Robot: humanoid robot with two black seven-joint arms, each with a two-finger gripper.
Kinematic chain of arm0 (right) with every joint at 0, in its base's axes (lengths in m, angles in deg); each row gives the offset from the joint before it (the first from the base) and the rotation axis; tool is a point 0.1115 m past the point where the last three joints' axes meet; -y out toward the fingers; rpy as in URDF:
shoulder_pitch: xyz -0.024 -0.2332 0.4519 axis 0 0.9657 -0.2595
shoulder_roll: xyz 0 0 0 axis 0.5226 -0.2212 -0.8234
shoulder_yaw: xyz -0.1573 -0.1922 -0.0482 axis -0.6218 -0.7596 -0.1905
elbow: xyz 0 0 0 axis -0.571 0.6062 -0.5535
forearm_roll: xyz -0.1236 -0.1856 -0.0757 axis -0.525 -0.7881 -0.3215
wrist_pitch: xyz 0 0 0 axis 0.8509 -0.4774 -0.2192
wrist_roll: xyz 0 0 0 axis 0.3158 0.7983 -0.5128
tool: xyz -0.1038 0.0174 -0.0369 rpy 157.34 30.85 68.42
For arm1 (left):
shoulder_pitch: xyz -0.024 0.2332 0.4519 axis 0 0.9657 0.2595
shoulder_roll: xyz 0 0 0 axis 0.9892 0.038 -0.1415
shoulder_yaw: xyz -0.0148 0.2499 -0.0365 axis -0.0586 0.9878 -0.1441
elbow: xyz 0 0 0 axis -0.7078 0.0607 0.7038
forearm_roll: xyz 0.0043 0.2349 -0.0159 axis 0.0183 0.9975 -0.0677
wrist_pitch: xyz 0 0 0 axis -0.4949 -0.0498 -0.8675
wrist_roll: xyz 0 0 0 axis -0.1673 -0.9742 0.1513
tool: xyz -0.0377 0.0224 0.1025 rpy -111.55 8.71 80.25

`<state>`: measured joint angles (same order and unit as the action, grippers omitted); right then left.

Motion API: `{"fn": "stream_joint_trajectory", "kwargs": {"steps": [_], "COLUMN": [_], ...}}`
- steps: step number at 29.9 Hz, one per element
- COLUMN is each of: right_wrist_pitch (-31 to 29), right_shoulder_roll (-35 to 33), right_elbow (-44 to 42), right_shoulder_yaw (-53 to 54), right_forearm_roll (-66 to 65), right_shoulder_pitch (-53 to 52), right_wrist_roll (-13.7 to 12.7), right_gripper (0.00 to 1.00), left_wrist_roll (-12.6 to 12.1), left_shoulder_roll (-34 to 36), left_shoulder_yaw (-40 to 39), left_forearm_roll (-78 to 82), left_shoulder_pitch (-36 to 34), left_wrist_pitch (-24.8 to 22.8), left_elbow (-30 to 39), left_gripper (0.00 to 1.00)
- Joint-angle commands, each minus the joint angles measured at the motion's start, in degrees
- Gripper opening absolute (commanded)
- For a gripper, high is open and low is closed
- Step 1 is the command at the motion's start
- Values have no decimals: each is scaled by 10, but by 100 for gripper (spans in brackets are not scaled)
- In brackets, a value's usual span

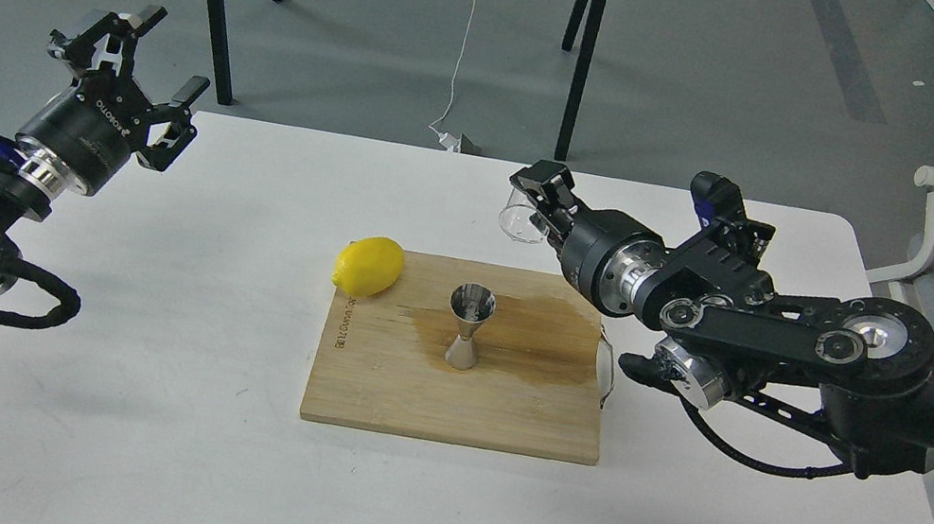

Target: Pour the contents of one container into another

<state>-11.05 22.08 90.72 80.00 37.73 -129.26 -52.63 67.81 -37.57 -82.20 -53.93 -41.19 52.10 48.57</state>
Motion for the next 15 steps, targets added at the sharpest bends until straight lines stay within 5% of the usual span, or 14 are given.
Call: {"fn": "stream_joint_trajectory", "kwargs": {"steps": [1, 15], "right_wrist_pitch": [0, 0], "right_shoulder_roll": [-46, -101], "right_elbow": [26, 126], "right_shoulder_yaw": [91, 456], "right_forearm_roll": [-1, -1], "right_shoulder_pitch": [84, 431], "right_wrist_roll": [4, 66], "right_gripper": [49, 49], "left_wrist_roll": [0, 0], "left_shoulder_roll": [0, 0], "left_shoulder_yaw": [0, 1], "left_forearm_roll": [0, 0], "left_shoulder_pitch": [4, 5], "left_wrist_pitch": [0, 0], "left_elbow": [0, -1], "left_gripper": [82, 82]}}
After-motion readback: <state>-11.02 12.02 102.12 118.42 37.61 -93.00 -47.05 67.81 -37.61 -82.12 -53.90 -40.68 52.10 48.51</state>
